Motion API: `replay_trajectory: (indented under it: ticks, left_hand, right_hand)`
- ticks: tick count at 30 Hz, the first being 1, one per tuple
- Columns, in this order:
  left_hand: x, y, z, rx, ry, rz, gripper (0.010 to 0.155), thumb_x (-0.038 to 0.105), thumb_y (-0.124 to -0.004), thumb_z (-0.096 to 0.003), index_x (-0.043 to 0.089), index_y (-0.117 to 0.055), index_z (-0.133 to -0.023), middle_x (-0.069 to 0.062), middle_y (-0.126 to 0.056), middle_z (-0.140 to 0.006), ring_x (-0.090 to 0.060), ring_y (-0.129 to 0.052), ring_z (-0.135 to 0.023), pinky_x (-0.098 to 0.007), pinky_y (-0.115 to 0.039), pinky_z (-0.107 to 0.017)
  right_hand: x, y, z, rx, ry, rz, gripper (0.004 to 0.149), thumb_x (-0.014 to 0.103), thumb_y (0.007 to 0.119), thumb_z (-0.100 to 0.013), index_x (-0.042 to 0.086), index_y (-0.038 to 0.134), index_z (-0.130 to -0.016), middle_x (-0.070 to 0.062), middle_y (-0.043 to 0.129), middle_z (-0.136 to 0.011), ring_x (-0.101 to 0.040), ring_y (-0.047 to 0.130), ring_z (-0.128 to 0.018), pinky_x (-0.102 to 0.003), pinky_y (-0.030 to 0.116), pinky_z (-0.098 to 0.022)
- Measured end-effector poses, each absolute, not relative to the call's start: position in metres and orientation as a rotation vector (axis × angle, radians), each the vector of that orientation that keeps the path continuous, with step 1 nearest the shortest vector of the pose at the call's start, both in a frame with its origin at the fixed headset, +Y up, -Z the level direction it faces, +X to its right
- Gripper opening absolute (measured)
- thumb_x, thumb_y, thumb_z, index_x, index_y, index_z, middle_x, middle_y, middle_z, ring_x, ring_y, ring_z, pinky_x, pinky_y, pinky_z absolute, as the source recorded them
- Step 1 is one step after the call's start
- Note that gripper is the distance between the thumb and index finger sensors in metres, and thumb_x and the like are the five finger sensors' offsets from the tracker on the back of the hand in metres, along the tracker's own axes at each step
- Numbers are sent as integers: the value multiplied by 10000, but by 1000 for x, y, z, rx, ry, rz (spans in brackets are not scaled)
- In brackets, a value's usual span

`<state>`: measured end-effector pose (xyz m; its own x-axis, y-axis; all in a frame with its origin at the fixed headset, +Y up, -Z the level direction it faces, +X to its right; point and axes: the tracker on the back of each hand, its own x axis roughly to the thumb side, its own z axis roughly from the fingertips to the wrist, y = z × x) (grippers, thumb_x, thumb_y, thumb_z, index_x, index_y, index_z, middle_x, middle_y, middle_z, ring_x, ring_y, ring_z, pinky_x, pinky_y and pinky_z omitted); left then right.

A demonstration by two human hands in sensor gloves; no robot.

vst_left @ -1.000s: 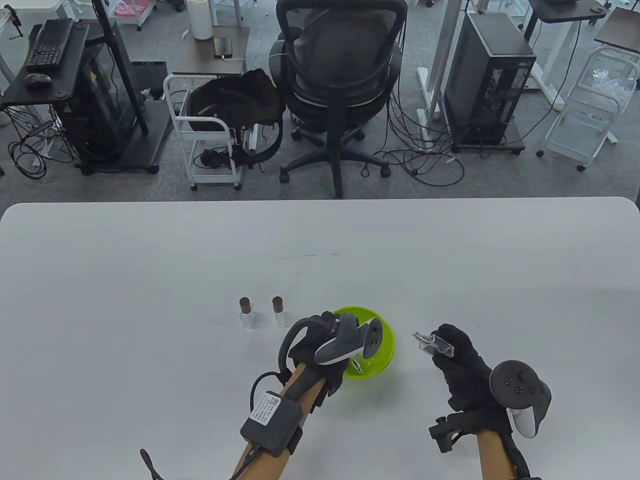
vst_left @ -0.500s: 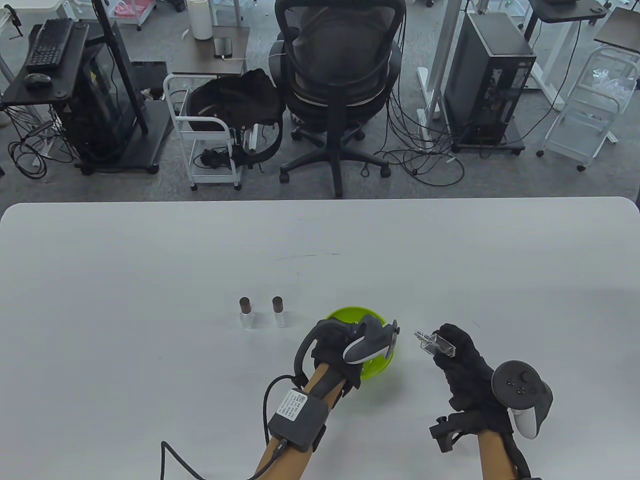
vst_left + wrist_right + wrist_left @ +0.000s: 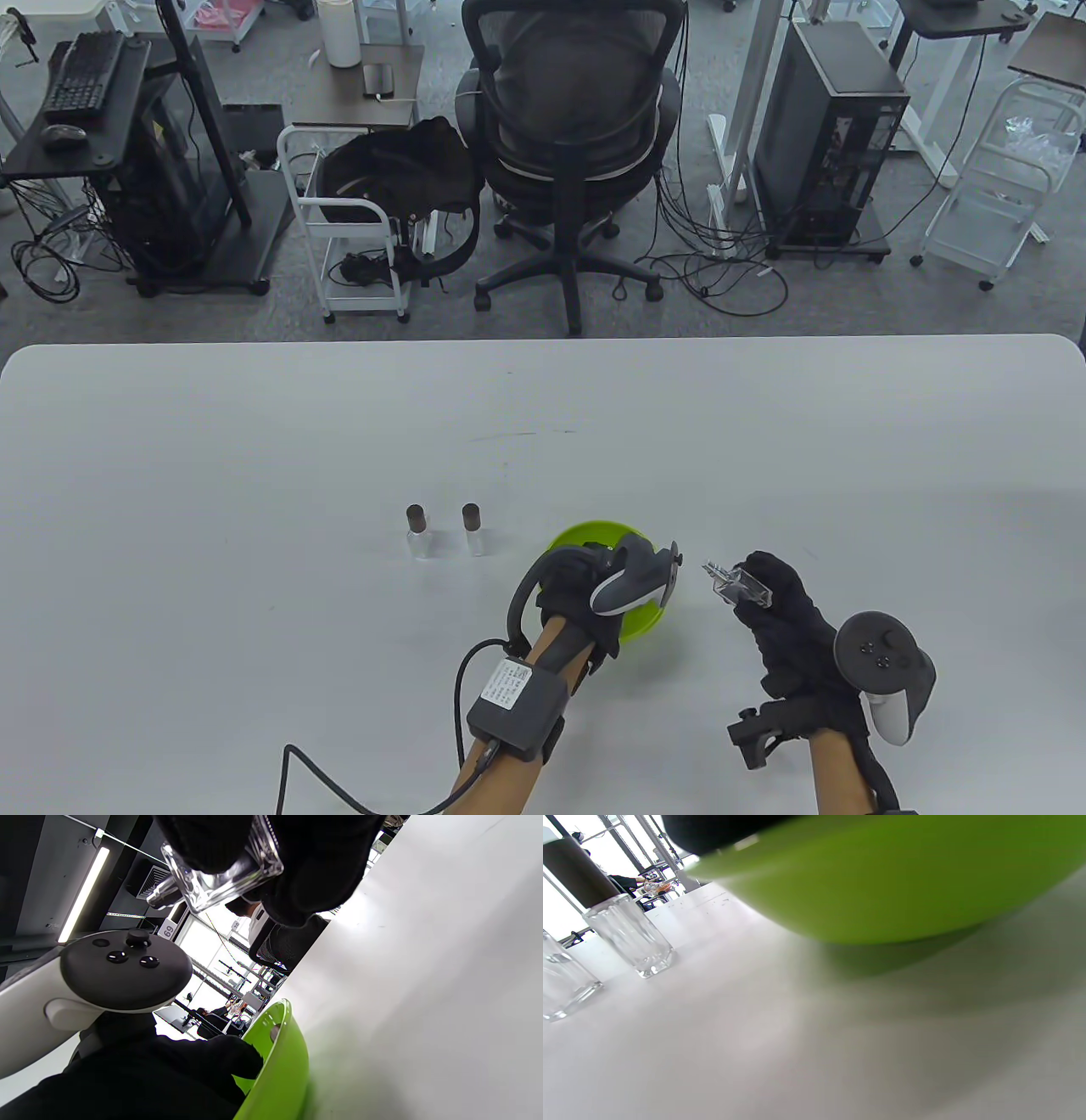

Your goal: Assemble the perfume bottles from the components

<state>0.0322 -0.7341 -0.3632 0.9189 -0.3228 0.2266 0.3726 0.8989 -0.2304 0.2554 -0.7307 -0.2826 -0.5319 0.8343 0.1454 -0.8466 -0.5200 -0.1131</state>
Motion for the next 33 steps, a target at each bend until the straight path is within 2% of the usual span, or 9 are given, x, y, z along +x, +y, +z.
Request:
replay_trajectory:
  ticks: [3,8,14,19,26,29,33]
  left_hand:
    - [28,-729,-360,-199,-183,-330,786,542,-830,-456,224,-533,-1111,-75,-844,-894,-224,-905,-655,-352,-771,-564]
    - [18,-710,-347,-74,-191,-251,614,502,-826,-517,257,-660,-1055,-79,-819,-888,-219,-903,-652,-355,-770,-560]
    - [0,-681,-324,98,-260,-54,610,527,-828,-506,236,-654,-1012,-47,-844,-850,-205,-927,-615,-333,-794,-530]
    - [-15,-678,-314,171,-304,243,559,536,-825,-495,233,-661,-936,-40,-872,-837,-189,-962,-592,-311,-819,-505]
    - [-39,-690,-317,114,-287,793,543,504,-805,-500,194,-698,-933,-73,-894,-836,-193,-981,-580,-303,-830,-495]
    - [-49,-702,-321,35,-291,1059,542,495,-796,-508,179,-702,-938,-89,-896,-834,-198,-981,-580,-304,-830,-492]
    - [-55,-714,-324,-6,-284,1147,539,492,-785,-513,174,-707,-942,-93,-898,-835,-198,-983,-582,-302,-831,-492]
  right_hand:
    - [254,-731,-283,93,-202,2131,586,239,710,-538,131,495,-1072,-128,736,-1050,-310,938,-901,-448,845,-671]
    - [252,-732,-283,100,-191,2142,586,239,710,-539,131,495,-1072,-129,734,-1050,-310,935,-904,-449,844,-672]
    - [242,-732,-282,136,-166,2158,585,239,709,-539,132,494,-1072,-127,734,-1051,-311,936,-903,-449,844,-672]
    - [231,-733,-282,175,-132,2183,585,240,709,-539,133,494,-1073,-126,733,-1052,-310,935,-904,-447,845,-673]
    - [219,-736,-282,221,-84,2230,584,241,708,-541,139,490,-1073,-120,730,-1056,-308,930,-911,-447,841,-678]
    - [218,-737,-282,225,-76,2238,584,242,708,-542,140,489,-1074,-120,727,-1057,-310,930,-911,-446,841,-679]
    - [217,-737,-282,233,-77,2235,583,242,707,-543,141,487,-1074,-120,726,-1059,-310,929,-913,-446,839,-681]
